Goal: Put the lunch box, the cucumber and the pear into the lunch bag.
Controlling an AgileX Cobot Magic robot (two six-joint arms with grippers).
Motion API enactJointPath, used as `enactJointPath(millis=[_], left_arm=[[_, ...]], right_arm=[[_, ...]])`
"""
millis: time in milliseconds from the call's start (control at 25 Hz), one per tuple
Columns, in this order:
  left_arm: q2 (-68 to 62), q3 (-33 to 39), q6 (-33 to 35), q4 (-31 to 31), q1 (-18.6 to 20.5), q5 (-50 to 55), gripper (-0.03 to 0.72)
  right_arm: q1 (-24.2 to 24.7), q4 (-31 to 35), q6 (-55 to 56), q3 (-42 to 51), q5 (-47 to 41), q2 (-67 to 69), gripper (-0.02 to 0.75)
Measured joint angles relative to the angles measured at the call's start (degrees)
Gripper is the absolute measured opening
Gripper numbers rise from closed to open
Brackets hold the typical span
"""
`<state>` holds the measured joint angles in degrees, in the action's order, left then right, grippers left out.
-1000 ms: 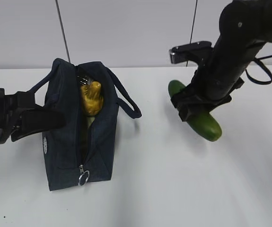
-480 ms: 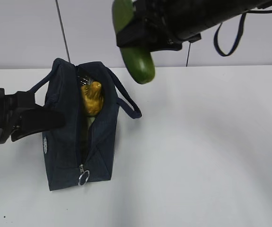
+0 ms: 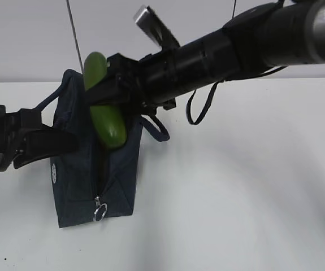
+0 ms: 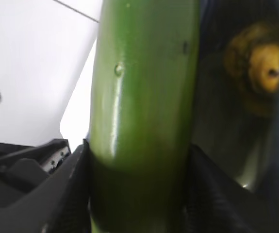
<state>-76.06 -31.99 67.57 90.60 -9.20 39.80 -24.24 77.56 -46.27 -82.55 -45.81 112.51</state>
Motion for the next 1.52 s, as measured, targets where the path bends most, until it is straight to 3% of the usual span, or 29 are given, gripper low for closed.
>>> enactJointPath(millis=[520,880,1080,1280,1520], left_arm=[[0.0,0.0,0.0,0.2,0.0,-0.1,-0.015],[0.0,0.0,0.0,0.2,0.0,0.1,-0.015],[0.0,0.0,0.0,0.2,0.0,0.2,-0.015],[0.0,0.0,0.0,0.2,0.0,0.2,-0.015],[0.0,0.0,0.0,0.2,0.0,0.2,-0.015]], right_arm=[[-2.2,-1.5,-1.3,-5.3,-0.7,5.1,0.526],[-2.0,-22.1,5.9,-10.9,-3.3,5.1,0.536],[-2.0,-24.2,6.5,-13.1,-5.3,5.1,0.587],[-2.0,-26.7,6.8,-15.5,-5.8,3.3,0.587],[-1.8,-36.0,14.8,-18.9,-6.4,0.5,0.586]])
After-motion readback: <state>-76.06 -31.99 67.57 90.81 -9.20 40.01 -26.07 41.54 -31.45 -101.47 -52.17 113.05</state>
